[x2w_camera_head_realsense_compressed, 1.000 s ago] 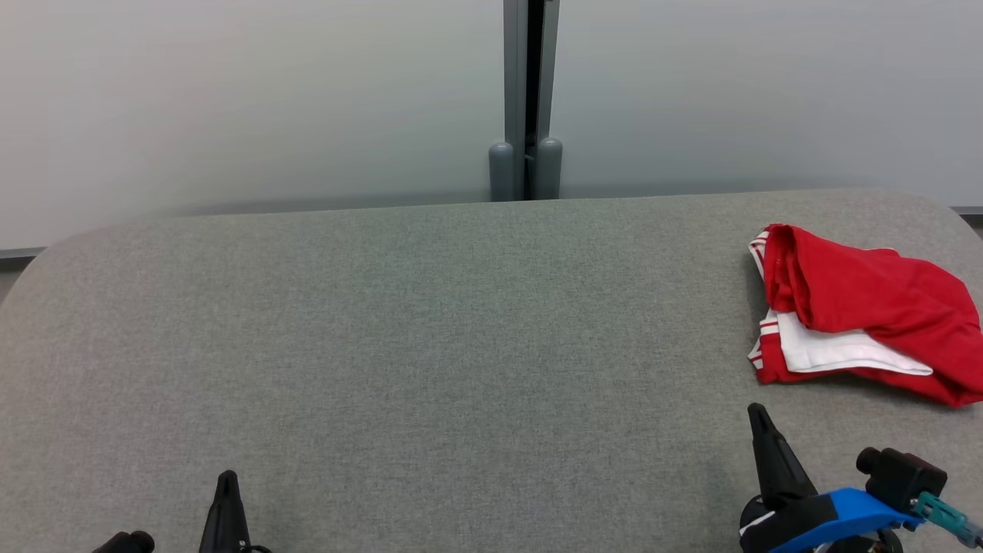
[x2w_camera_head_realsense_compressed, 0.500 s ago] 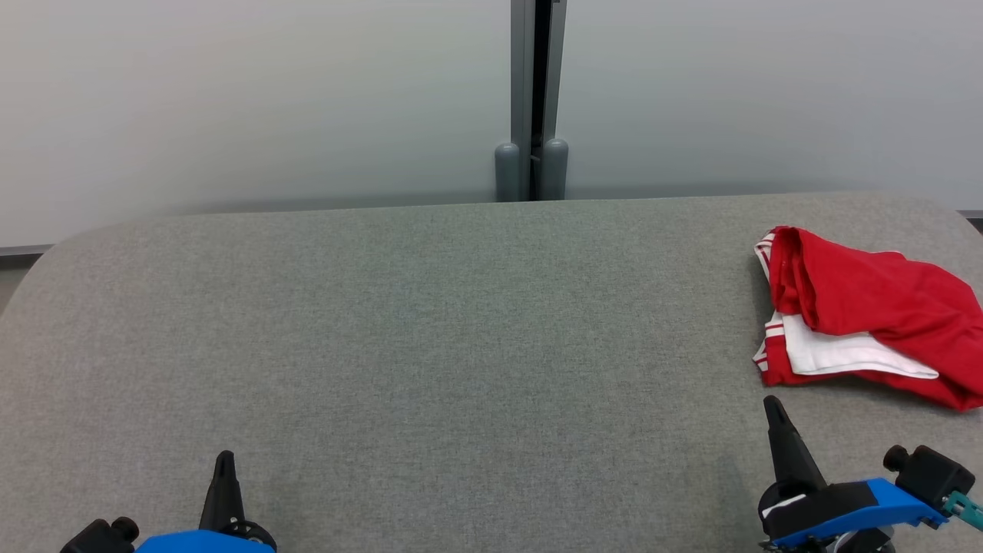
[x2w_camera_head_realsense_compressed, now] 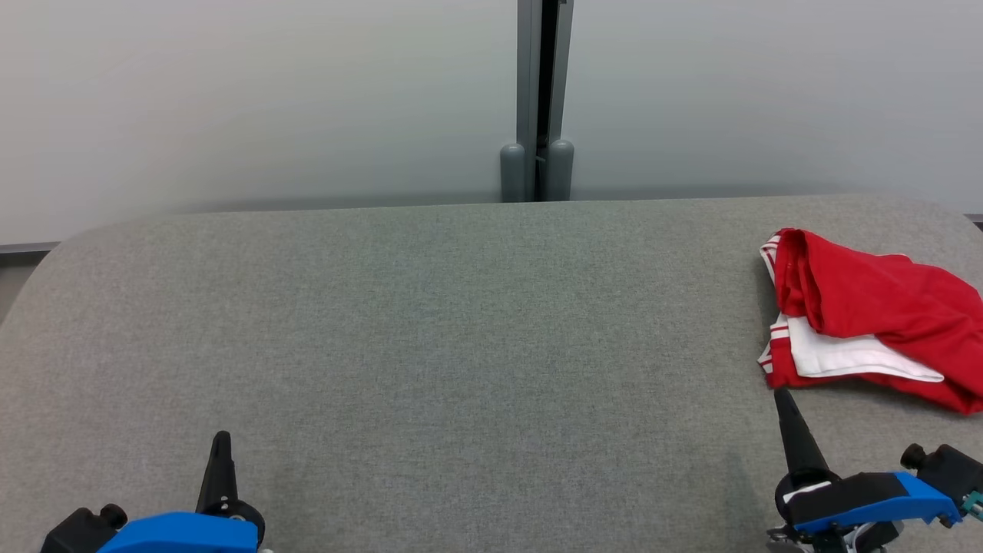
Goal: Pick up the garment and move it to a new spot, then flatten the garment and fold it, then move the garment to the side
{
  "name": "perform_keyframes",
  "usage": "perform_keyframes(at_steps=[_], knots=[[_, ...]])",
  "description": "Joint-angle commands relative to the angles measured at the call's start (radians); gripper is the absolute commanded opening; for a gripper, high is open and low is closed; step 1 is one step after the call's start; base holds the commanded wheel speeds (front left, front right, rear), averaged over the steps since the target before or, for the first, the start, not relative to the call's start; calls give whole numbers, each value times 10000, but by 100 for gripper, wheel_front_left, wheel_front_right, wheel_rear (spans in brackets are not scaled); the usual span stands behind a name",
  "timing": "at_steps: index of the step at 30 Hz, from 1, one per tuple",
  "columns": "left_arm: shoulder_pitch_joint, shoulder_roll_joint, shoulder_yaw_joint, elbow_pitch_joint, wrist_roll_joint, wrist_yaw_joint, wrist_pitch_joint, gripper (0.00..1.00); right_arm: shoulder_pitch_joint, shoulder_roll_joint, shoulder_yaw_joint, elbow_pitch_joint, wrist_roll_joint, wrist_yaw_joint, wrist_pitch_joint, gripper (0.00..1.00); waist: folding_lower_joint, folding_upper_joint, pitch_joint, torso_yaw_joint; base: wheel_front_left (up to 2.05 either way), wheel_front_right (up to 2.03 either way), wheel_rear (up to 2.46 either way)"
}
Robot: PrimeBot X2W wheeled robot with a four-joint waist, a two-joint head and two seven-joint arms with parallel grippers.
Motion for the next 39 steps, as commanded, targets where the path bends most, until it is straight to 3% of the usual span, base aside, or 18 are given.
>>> perform_keyframes(at_steps=[1,39], knots=[[-289,-12,58,-129,-221,-65,62,0,-250,-76,-64,-156,294,3,58,0,-1,0,-1,7,0,0,0],[-979,-213,648,-210,-3235,-497,1030,0,-367,-70,-597,-484,3905,3,1023,0,-1,0,-37,234,0,0,0]])
